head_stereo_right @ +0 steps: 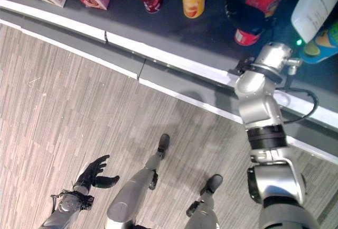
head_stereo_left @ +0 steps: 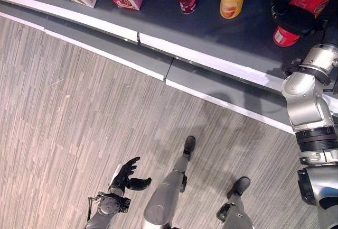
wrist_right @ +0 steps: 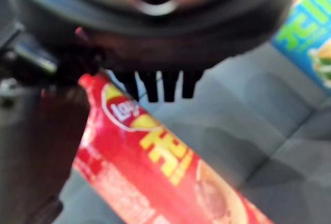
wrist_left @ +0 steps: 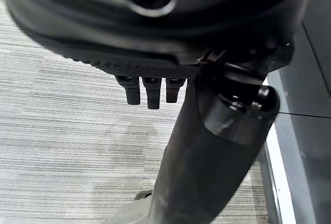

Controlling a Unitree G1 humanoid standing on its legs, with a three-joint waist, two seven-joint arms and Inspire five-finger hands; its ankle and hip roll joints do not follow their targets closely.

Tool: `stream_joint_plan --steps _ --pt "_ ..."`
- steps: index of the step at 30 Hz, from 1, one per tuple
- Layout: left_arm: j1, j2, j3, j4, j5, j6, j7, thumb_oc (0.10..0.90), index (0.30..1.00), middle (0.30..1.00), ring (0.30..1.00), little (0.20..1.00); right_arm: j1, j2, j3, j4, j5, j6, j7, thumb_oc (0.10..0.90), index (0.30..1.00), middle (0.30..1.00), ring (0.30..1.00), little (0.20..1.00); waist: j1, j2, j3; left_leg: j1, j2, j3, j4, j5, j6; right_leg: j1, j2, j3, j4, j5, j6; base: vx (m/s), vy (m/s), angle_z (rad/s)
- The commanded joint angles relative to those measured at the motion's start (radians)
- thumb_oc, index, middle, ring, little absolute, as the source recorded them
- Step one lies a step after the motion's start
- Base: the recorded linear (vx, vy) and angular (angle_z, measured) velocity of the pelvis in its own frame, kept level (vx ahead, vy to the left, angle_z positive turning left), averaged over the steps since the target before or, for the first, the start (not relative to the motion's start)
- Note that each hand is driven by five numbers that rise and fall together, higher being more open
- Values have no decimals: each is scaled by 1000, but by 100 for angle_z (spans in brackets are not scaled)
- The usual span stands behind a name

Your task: Put the goods on the table back onto the shelves and tidy them up.

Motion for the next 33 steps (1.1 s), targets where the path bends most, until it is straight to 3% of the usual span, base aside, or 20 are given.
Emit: stream_joint_plan --steps 1,4,5,9,10,12,15,16,17,18,20,23,24,25,27,33 --pt "35 50 -16 41 26 -4 37 800 900 900 900 900 30 -41 -31 -190 -36 -112 -44 800 900 900 900 900 1 -17 -65 6 18 -37 75 -108 -28 -35 -47 47 162 -66 17 0 0 0" --pt "44 41 7 67 33 14 32 800 900 900 900 900 118 10 -55 -300 -45 -133 -12 800 900 900 900 900 -13 -45 -91 32 33 -27 68 -106 -31 -8 -34 44 132 -48 16 23 -42 -5" --pt "50 34 18 96 40 24 33 800 900 900 900 900 172 33 -55 -347 -34 -152 13 800 900 900 900 900 -25 -70 -111 55 44 -21 64 -109 -33 18 -23 44 112 -41 15 74 -78 -13" --pt "70 21 69 165 63 48 39 800 900 900 900 900 339 90 -89 -452 35 -208 92 800 900 900 900 900 -65 -123 -161 120 70 -2 40 -113 -39 75 0 48 69 -27 14 83 -61 -12" --pt "81 10 103 210 77 62 40 800 900 900 900 900 424 117 -118 -493 102 -245 142 800 900 900 900 900 -91 -147 -191 156 82 16 21 -113 -43 97 10 53 53 -20 15 130 -37 -31" --pt "91 6 130 244 89 67 34 800 900 900 900 900 512 157 -129 -525 242 -294 242 800 900 900 900 900 -112 -168 -220 201 91 40 -5 -110 -46 118 19 63 36 -11 16 111 -21 -27" --pt "100 4 175 295 107 82 -1 800 900 900 900 900 646 200 -118 -515 582 -367 449 800 900 900 900 900 -148 -193 -254 246 105 75 -18 -115 -51 137 29 80 22 1 16 82 -2 -41" --pt "117 4 222 343 132 83 -52 800 900 900 900 900 798 180 -99 -477 838 -357 671 800 900 900 900 900 -171 -208 -289 283 118 104 -24 -121 -57 151 33 89 15 9 17 78 3 -59" --pt "119 4 222 343 133 83 -53 800 900 900 900 900 801 179 -100 -477 841 -357 674 800 900 900 900 900 -170 -207 -290 284 118 105 -24 -121 -58 152 33 90 14 9 17 109 -20 -49" --pt "115 -11 260 391 131 73 -75 800 900 900 900 900 945 163 -89 -401 890 -320 788 800 900 900 900 900 -192 -217 -318 309 128 124 -24 -128 -63 160 36 98 13 10 17 59 -35 -40" --pt "120 -25 277 385 122 54 -91 800 900 900 900 900 1058 170 -68 -284 859 -276 853 800 900 900 900 900 -210 -222 -337 337 138 142 -24 -134 -66 167 42 109 13 11 15 75 -45 -41" --pt "125 -28 266 356 107 43 -103 800 900 900 900 900 1108 181 -46 -119 808 -245 869 800 900 900 900 900 -222 -225 -352 355 145 155 -24 -138 -67 172 45 116 18 7 13 37 -22 -21" --pt "125 -28 266 356 106 43 -104 800 900 900 900 900 1107 182 -45 -117 808 -246 870 800 900 900 900 900 -222 -225 -351 355 146 155 -24 -139 -67 172 46 117 18 7 13 21 -22 -14" --pt "127 -30 253 313 84 32 -120 800 900 900 900 900 1097 188 -13 38 710 -225 842 800 900 900 900 900 -226 -225 -357 367 151 162 -24 -142 -67 177 48 121 19 4 11 22 -24 -9" --pt "121 -29 240 274 69 27 -127 800 900 900 900 900 1085 211 7 174 651 -208 828 800 900 900 900 900 -228 -227 -360 378 155 164 -24 -144 -68 183 52 123 18 1 10 28 -31 -7" --pt "79 -32 199 259 66 22 -122 800 900 900 900 900 1014 285 42 502 614 -177 788 800 900 900 900 900 -227 -231 -369 398 159 167 -24 -149 -69 201 60 125 14 0 9 12 -16 -3"
